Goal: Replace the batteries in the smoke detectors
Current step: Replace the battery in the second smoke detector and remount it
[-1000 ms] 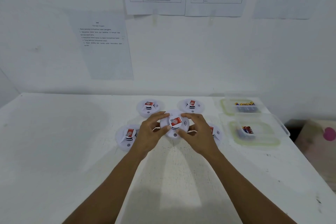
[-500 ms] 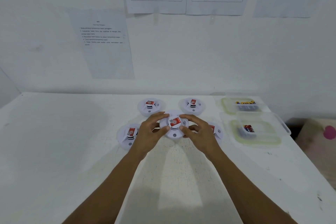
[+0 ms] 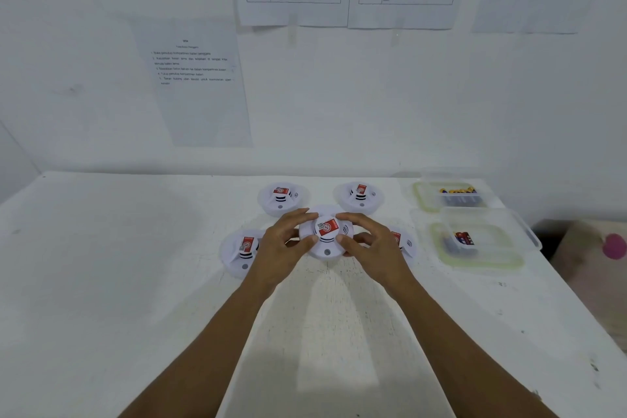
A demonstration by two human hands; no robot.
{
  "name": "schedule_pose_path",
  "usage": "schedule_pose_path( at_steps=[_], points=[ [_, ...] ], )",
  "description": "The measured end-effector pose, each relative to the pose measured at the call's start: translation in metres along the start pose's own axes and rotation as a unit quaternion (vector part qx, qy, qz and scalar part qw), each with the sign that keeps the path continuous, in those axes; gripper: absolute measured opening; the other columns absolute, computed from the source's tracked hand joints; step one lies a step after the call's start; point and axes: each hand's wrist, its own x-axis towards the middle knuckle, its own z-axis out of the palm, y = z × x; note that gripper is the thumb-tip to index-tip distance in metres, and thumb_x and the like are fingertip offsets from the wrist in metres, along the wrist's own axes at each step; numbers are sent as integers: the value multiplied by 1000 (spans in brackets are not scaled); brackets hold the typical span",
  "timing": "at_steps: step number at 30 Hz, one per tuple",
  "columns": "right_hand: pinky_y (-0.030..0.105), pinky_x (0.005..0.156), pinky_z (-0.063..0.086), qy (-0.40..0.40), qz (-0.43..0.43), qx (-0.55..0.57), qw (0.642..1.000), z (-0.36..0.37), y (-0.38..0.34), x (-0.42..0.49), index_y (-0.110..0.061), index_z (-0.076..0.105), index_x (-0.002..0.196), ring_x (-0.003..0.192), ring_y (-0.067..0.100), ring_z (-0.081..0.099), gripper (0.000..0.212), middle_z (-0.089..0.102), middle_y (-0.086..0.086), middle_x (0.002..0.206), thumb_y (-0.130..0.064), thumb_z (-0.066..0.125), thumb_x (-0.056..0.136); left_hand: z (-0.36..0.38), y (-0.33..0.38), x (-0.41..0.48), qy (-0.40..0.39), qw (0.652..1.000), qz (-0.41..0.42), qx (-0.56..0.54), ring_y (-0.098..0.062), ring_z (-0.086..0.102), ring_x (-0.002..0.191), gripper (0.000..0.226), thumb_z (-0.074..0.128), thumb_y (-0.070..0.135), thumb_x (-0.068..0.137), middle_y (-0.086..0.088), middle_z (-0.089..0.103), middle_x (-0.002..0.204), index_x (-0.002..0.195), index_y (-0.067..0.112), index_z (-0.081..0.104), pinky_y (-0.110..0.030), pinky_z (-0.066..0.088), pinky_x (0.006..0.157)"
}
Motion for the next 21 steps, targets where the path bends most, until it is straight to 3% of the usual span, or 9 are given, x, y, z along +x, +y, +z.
schedule_pose_path(
  at_steps=[9,17,21],
  points=[
    [38,78,61,6,-7,-4,1000,0,0,-5,-25,64,122,99,19,68,36,64,-2,123,-21,72,87,0,-1,-3,-2,1000,-19,-6,-18,60,118,38,70,14,88,7,57,135,120,34,62,-33,54,95],
    [38,81,61,6,-7,-4,1000,2,-2,-9,-23,63,123,102,20,67,36,65,-1,123,-21,71,88,-2,2,-8,-2,1000,-11,-4,-17,60,117,38,69,14,88,7,58,134,121,30,62,-31,55,94],
    [40,80,61,8,-11,-11,1000,2,-1,-12,-23,63,124,101,19,67,37,65,-1,123,-22,71,88,-1,4,-11,-3,1000,-13,-5,-15,60,117,38,69,14,88,9,58,133,117,38,61,-24,54,90]
  ],
)
